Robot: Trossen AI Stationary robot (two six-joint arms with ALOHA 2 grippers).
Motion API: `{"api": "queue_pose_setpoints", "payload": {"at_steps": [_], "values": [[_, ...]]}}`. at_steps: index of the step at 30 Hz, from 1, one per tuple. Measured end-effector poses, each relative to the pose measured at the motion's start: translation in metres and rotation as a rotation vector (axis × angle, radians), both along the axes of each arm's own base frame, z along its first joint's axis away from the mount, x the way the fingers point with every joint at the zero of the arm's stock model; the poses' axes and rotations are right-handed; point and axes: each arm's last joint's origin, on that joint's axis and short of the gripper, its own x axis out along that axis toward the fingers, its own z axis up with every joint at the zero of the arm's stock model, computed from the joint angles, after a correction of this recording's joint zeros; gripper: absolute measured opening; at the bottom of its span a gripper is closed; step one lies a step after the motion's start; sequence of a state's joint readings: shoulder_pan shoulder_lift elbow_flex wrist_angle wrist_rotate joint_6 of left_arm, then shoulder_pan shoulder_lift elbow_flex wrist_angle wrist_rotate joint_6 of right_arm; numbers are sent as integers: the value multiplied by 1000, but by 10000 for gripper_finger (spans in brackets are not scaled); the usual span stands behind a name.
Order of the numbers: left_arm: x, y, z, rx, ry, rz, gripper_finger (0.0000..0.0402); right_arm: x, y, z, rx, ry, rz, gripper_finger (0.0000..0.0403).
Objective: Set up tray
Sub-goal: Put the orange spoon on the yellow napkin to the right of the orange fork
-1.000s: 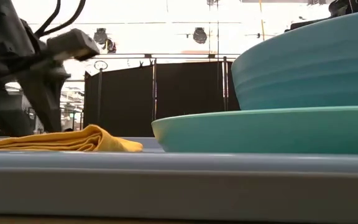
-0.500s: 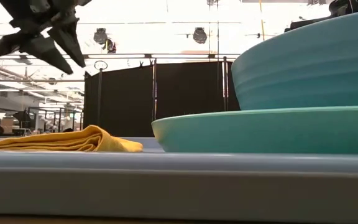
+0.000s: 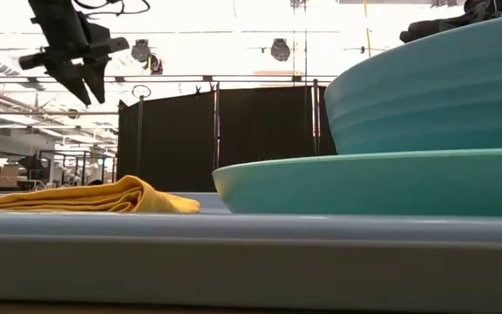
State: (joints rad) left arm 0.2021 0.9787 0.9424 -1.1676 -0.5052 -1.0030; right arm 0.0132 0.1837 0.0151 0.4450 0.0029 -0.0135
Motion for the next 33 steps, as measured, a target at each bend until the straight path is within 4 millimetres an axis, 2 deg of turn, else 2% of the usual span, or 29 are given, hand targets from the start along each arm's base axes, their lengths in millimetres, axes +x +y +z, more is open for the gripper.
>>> {"api": "queue_pose_setpoints", "payload": {"at_steps": [5, 9, 12, 16, 19, 21, 33], "values": [[1, 44, -5, -68, -33, -40, 145, 0, 0, 0, -1, 0, 0, 89], [-8, 86, -32, -171, -19, 20, 145, 0, 0, 0, 1, 0, 1, 89], [-23, 105, -60, -263, 88, 110, 145, 0, 0, 0, 7, 1, 2, 89], [-37, 118, -87, -342, 158, 161, 145, 0, 0, 0, 9, 1, 3, 89], [-38, 128, -99, -362, 58, 143, 145, 0, 0, 0, 9, 1, 3, 89], [-36, 132, -102, -359, 1, 112, 145, 0, 0, 0, 9, 1, 2, 89], [-32, 140, -110, -334, 23, 133, 145, 0, 0, 0, 27, 0, 7, 89]]}}
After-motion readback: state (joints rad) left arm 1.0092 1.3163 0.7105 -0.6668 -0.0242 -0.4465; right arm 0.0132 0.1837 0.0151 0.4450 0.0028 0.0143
